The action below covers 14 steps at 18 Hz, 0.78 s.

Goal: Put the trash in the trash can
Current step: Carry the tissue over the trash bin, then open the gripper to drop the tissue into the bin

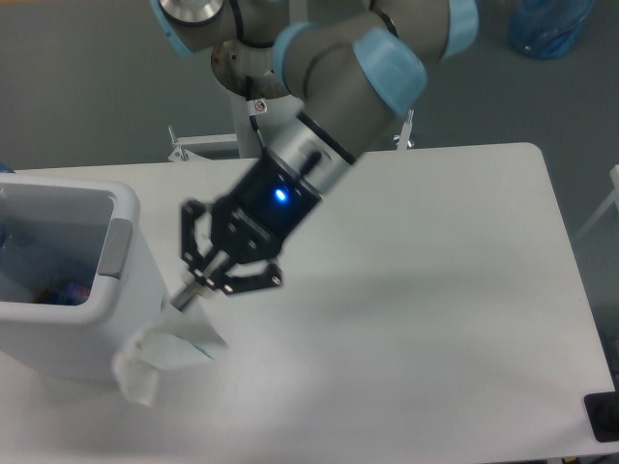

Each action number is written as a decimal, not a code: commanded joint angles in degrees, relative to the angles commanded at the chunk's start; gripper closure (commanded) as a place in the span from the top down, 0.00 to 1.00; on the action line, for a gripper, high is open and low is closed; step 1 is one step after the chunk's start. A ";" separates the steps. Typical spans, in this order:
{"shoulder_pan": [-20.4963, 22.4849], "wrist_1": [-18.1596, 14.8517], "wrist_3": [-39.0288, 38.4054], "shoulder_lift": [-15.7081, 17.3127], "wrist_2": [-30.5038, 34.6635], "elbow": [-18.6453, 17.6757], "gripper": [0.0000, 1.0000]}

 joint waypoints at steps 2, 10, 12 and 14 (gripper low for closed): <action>-1.66 0.18 0.18 2.03 0.09 -2.20 0.00; -6.16 1.06 2.02 3.62 0.79 -5.81 1.00; -6.16 1.06 2.12 3.88 0.79 -6.51 1.00; -6.24 1.14 2.29 3.71 0.79 -6.43 1.00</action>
